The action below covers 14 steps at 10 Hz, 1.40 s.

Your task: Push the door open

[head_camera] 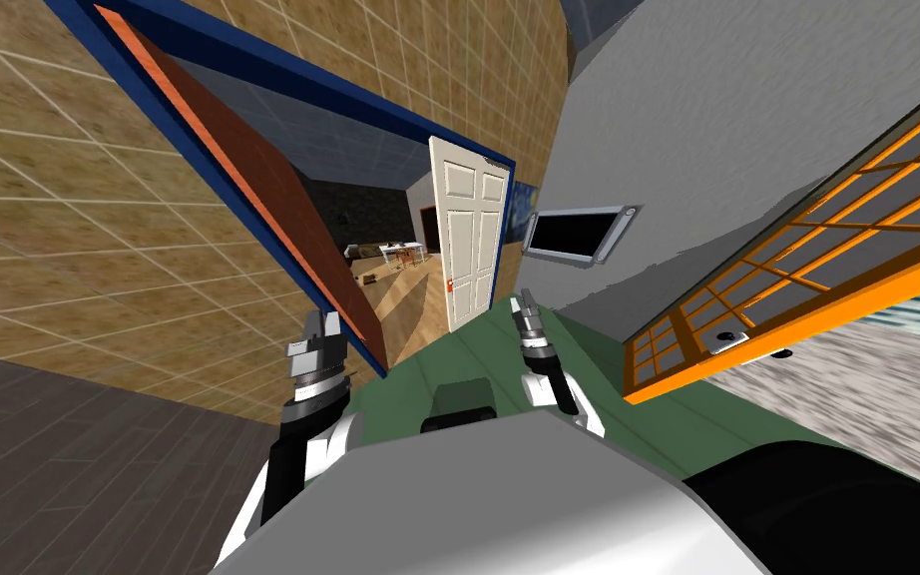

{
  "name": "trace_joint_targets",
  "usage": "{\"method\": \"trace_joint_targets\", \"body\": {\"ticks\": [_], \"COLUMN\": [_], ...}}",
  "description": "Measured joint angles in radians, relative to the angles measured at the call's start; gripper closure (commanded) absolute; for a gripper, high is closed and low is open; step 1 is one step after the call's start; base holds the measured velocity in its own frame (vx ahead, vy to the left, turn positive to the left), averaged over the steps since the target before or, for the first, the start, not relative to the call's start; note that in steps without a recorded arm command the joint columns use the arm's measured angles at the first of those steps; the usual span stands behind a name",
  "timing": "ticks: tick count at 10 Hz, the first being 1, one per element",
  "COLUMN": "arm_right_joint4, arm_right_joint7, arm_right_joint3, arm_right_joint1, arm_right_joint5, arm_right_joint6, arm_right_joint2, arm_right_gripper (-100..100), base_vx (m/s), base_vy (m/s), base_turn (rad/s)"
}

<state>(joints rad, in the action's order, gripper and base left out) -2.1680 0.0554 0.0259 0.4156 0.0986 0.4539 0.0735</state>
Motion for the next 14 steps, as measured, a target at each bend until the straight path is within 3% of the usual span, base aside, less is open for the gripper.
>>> {"method": "trace_joint_targets", "body": {"ticks": [4, 14], "arm_right_joint4": [0.095, 0.308], "arm_right_joint7": [0.001, 0.011], "arm_right_joint3": [0.047, 0.127], "arm_right_joint1": [-0.033, -0.106], "arm_right_joint5": [-0.003, -0.016], "arm_right_joint6": [0.018, 0.067], "arm_right_joint2": [0.006, 0.025], "arm_right_gripper": [-100, -100], "base_vx": [0.134, 0.099], "base_vy": [-0.015, -0.013], "base_turn": [-0.019, -0.016]}}
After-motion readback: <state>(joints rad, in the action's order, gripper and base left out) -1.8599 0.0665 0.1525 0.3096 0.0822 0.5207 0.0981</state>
